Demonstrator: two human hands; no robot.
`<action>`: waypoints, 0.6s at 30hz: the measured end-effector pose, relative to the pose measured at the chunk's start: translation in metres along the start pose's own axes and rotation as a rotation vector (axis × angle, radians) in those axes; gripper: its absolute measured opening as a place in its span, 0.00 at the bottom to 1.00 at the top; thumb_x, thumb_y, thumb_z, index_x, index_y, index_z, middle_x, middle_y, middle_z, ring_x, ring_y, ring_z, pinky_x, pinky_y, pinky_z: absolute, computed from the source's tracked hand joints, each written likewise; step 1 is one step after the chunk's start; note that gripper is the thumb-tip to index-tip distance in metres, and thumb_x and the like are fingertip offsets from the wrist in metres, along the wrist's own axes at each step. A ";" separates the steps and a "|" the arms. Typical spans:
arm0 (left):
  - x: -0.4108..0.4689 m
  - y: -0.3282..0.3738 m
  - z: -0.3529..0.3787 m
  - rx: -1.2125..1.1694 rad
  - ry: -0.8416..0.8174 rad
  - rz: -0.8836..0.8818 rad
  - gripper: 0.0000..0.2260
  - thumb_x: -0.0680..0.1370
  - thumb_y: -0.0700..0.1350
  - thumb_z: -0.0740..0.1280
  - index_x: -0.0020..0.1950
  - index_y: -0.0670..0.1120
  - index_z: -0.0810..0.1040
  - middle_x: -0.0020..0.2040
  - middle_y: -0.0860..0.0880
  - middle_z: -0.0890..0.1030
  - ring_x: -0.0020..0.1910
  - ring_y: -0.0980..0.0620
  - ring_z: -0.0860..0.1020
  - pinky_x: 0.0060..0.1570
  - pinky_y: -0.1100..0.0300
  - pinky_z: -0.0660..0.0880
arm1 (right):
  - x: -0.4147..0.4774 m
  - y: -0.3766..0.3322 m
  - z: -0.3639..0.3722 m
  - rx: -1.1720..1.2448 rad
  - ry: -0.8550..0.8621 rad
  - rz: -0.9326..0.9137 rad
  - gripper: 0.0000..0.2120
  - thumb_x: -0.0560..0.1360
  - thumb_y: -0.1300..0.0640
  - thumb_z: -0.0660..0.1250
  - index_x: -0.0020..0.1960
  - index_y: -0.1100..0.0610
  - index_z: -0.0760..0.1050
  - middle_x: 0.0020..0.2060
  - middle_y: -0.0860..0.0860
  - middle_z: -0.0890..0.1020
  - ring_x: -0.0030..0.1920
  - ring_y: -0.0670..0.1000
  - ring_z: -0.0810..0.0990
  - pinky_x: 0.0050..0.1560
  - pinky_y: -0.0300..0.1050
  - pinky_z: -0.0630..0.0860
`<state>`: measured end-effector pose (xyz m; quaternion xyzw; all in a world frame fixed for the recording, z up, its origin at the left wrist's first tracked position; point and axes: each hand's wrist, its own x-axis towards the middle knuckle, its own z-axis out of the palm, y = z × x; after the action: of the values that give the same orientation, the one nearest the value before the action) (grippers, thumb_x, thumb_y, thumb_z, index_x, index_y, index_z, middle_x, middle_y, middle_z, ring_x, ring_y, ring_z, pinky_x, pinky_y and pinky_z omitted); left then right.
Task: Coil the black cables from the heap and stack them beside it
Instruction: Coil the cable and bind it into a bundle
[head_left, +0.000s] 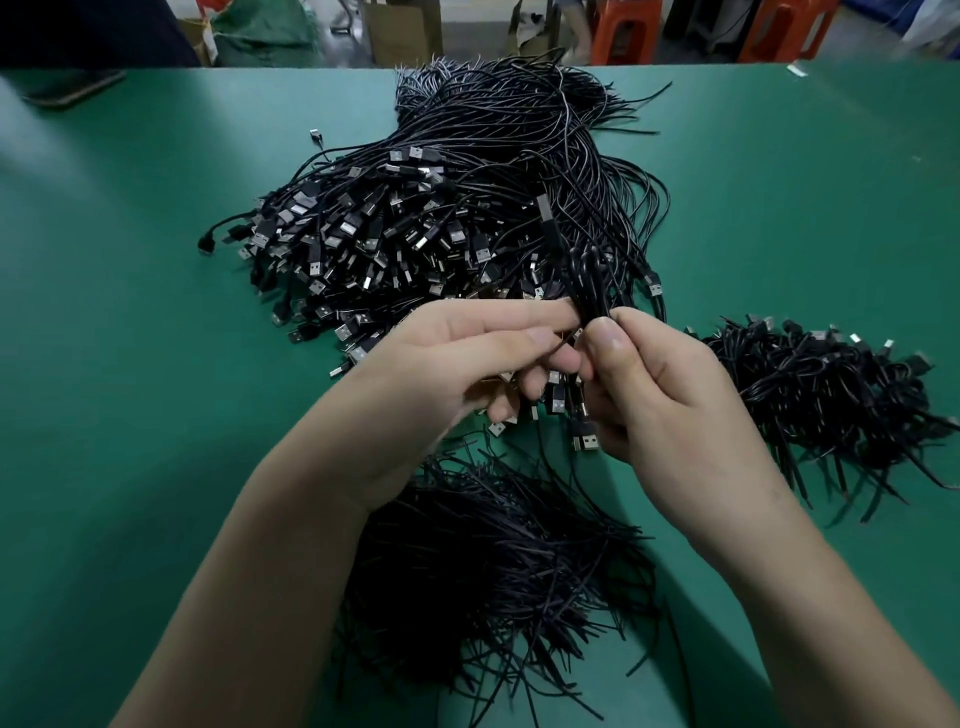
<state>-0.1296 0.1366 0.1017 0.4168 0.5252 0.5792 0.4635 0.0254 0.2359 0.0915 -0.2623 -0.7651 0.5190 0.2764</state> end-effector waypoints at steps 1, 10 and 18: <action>-0.001 0.000 -0.004 -0.029 -0.037 -0.003 0.14 0.80 0.42 0.65 0.60 0.51 0.86 0.47 0.51 0.86 0.43 0.58 0.79 0.38 0.66 0.75 | 0.000 -0.001 0.000 0.042 -0.018 0.013 0.17 0.82 0.43 0.56 0.36 0.47 0.70 0.27 0.42 0.69 0.27 0.44 0.64 0.30 0.44 0.63; 0.005 -0.006 0.002 0.149 0.051 0.257 0.10 0.77 0.44 0.72 0.57 0.45 0.86 0.48 0.50 0.85 0.52 0.54 0.83 0.56 0.62 0.78 | -0.007 -0.016 -0.003 0.394 -0.180 0.113 0.19 0.86 0.51 0.55 0.38 0.54 0.69 0.27 0.46 0.64 0.25 0.45 0.62 0.26 0.33 0.63; 0.006 -0.005 0.008 0.218 0.155 0.323 0.05 0.76 0.47 0.74 0.47 0.47 0.88 0.48 0.44 0.83 0.50 0.44 0.83 0.55 0.45 0.81 | -0.007 -0.015 -0.009 0.390 -0.312 0.095 0.17 0.86 0.52 0.56 0.40 0.54 0.70 0.28 0.47 0.65 0.26 0.46 0.61 0.27 0.33 0.62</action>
<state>-0.1230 0.1446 0.0971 0.4976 0.5450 0.6162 0.2750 0.0350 0.2324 0.1077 -0.1566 -0.6708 0.7033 0.1757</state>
